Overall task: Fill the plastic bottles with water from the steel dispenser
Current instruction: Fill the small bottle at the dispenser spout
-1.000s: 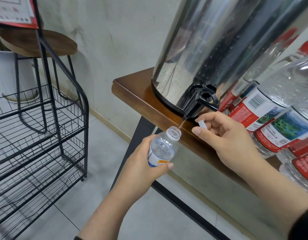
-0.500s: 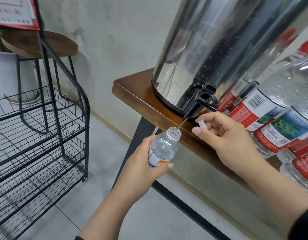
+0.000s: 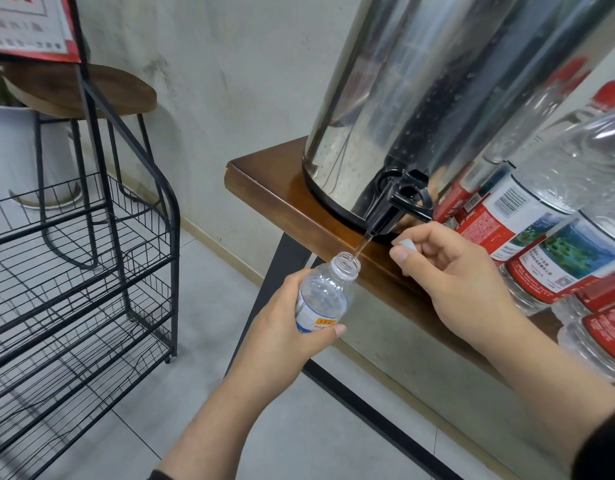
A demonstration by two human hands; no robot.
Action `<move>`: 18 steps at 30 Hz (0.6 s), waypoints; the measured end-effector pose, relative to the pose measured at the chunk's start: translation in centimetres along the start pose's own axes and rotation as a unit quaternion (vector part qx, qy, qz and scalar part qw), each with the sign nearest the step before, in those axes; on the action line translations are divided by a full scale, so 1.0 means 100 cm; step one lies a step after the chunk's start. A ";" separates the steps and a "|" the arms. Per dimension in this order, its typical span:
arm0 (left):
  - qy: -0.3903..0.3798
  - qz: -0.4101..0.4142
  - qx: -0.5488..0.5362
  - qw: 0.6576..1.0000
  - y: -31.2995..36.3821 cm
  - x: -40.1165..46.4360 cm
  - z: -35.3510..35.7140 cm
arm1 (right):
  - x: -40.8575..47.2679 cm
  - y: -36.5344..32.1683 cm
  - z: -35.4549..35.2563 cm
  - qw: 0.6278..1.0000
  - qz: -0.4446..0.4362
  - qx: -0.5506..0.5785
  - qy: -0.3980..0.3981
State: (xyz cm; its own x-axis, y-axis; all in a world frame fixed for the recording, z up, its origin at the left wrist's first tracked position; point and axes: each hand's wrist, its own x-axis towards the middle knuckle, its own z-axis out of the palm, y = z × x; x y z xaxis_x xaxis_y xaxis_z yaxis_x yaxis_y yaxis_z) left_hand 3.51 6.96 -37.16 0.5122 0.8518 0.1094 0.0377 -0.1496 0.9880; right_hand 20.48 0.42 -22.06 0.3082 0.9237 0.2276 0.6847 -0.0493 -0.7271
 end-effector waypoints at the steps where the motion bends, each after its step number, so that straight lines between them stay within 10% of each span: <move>1: 0.000 0.000 0.000 1.000 0.000 0.000 0.000 | 0.000 -0.001 0.000 1.000 0.002 0.002 0.001; 18: -0.001 0.003 0.007 1.000 -0.002 0.001 0.000 | -0.001 -0.002 0.001 1.000 0.012 0.020 0.015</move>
State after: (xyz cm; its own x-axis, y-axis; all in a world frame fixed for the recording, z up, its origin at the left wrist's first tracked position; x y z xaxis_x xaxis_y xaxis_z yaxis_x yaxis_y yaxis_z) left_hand 3.56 7.05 -37.33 0.5142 0.8498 0.1160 0.0464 -0.1626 0.9856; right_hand 20.26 0.38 -22.03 0.3451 0.9103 0.2287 0.6504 -0.0563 -0.7575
